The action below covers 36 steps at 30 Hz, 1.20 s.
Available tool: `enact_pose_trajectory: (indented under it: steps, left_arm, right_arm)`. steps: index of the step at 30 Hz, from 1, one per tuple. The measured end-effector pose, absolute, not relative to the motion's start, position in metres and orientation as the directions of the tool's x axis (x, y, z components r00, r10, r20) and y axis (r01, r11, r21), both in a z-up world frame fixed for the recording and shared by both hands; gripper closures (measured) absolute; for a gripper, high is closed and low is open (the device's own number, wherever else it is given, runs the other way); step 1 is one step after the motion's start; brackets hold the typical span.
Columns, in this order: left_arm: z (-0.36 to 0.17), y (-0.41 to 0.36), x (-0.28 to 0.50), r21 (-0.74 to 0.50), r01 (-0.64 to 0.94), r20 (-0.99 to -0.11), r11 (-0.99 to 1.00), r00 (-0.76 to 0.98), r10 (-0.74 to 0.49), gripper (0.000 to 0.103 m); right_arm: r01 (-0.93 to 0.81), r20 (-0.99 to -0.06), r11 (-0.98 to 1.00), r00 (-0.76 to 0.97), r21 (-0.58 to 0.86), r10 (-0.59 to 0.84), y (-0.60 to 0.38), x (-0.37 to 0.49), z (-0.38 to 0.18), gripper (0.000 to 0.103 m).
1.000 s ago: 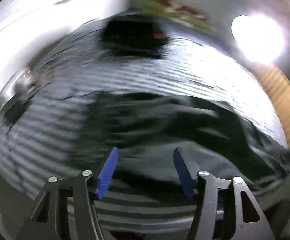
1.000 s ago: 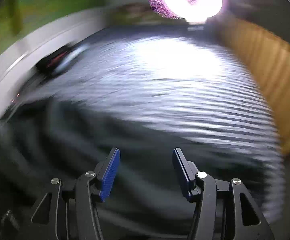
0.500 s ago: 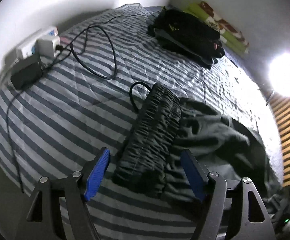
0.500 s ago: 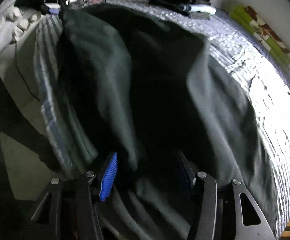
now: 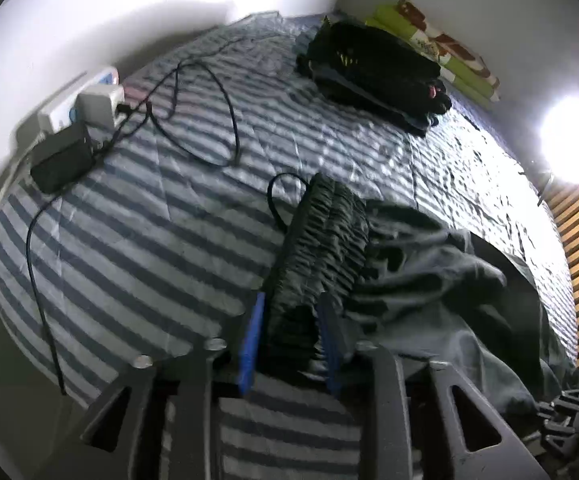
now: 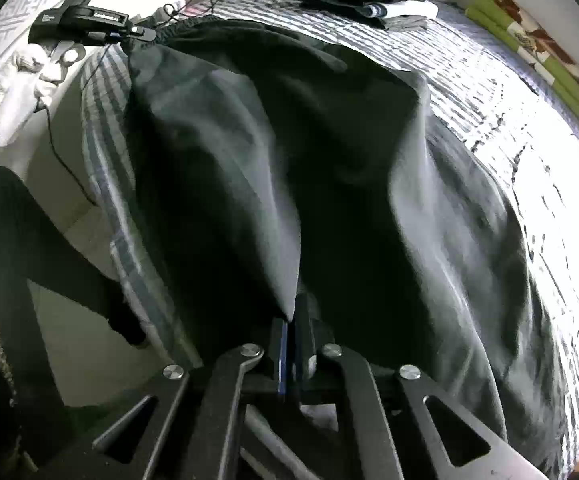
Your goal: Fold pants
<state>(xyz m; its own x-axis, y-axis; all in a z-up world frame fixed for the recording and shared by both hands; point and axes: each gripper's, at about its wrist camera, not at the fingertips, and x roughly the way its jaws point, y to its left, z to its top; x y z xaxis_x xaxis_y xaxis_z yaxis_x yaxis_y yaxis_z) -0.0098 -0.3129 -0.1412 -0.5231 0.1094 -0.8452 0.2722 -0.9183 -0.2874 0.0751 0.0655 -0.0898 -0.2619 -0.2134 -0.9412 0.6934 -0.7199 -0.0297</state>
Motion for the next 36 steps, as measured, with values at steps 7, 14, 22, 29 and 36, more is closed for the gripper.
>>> enact_pose_trajectory:
  steps: [7,14,22,29,36]
  left_arm:
    - [-0.152,-0.290,-0.012,-0.200,0.237,-0.871,-0.951,-0.487,0.062,0.081]
    - [-0.106,-0.289,-0.008,-0.045,0.205,-0.815,-0.978,-0.573,-0.083,0.089]
    - [-0.142,-0.312,-0.019,0.021,0.265,-0.886,-0.964,-0.442,-0.140,0.080]
    - [-0.076,-0.248,-0.028,-0.005,0.114,-0.798,-0.993,-0.600,-0.065,0.075]
    - [-0.113,-0.079,-0.089,-0.280,-0.319,-0.806,-0.905,-0.435,0.402,0.075]
  right_arm:
    - [0.687,-0.948,-0.724,-0.267,-0.062,-0.171,0.055,0.070,-0.105,0.089]
    - [0.644,-0.930,-0.765,-0.266,0.023,-0.252,0.062,0.070,-0.081,0.102]
    - [0.717,-0.952,-0.696,-0.198,0.021,-0.233,0.031,0.092,-0.111,0.094]
    - [0.630,-0.882,-0.751,-0.221,0.197,-0.416,0.112,0.051,-0.040,0.071]
    - [0.377,-0.846,-0.871,-0.304,0.314,-0.437,0.180,-0.067,-0.051,0.061]
